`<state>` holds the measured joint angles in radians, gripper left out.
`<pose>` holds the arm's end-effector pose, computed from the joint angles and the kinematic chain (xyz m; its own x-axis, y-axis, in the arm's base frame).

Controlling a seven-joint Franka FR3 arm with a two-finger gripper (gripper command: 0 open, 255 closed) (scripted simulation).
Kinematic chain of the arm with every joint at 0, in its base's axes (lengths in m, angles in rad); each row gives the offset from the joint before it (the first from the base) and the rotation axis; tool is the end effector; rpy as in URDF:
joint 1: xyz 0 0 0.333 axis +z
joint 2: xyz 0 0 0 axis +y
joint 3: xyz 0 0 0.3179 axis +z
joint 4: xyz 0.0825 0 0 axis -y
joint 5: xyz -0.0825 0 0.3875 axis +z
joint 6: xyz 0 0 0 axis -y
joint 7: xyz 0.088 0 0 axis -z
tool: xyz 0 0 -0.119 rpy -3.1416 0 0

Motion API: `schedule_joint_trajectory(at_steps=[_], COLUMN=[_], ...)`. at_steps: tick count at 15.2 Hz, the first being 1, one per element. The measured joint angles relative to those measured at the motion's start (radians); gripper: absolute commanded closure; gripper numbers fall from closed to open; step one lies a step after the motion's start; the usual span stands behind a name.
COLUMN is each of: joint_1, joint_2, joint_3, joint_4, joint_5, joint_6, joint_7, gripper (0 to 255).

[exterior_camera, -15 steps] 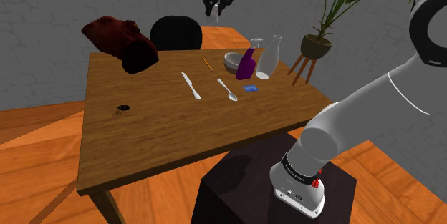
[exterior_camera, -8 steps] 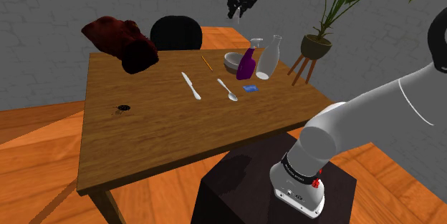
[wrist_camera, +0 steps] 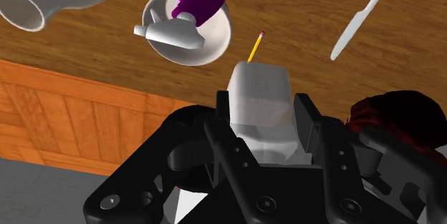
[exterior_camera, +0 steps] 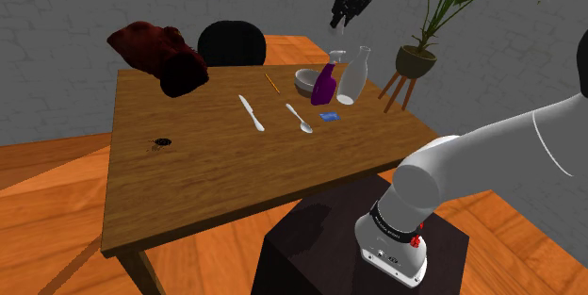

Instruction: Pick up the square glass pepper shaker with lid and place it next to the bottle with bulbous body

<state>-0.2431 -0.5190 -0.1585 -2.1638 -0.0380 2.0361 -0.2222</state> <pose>0.3942 -0.1853 0.6237 0.9156 -0.1427 0.3759 -0.1712 -0.9843 0.0434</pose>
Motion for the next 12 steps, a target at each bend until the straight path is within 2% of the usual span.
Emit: schedule_joint_trajectory(at_steps=[12], joint_1=[-0.055], joint_2=[0.013], joint_3=[-0.248], joint_4=[0.062], joint_5=[-0.005], joint_6=[-0.046], joint_7=[-0.297], gripper=[255])
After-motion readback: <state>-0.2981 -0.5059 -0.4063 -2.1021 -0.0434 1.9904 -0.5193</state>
